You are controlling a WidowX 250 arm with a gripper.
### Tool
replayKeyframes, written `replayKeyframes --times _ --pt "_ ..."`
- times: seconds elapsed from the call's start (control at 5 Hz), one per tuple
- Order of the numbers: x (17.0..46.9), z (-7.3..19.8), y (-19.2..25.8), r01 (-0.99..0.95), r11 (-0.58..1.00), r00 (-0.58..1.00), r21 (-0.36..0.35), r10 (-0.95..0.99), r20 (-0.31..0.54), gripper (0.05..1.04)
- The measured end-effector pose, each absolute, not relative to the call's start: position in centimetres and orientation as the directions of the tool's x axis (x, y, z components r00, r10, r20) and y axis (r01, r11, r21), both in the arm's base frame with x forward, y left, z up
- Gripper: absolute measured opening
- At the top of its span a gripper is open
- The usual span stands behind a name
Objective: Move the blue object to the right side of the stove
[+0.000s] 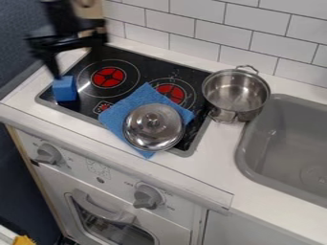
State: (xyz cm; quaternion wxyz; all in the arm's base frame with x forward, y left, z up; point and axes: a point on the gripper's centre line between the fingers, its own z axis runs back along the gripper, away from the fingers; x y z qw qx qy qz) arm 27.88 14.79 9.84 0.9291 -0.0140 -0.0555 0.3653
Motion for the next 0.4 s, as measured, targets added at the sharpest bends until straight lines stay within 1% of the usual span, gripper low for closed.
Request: replayKeyframes --times 0.2,0.4 --pt "26.2 9.0 18.2 -0.666 0.744 0.742 -0.051 0.668 0.063 1.001" --pt "26.6 7.1 19.3 -0.619 0.779 0.782 -0.096 0.623 0.018 1.001"
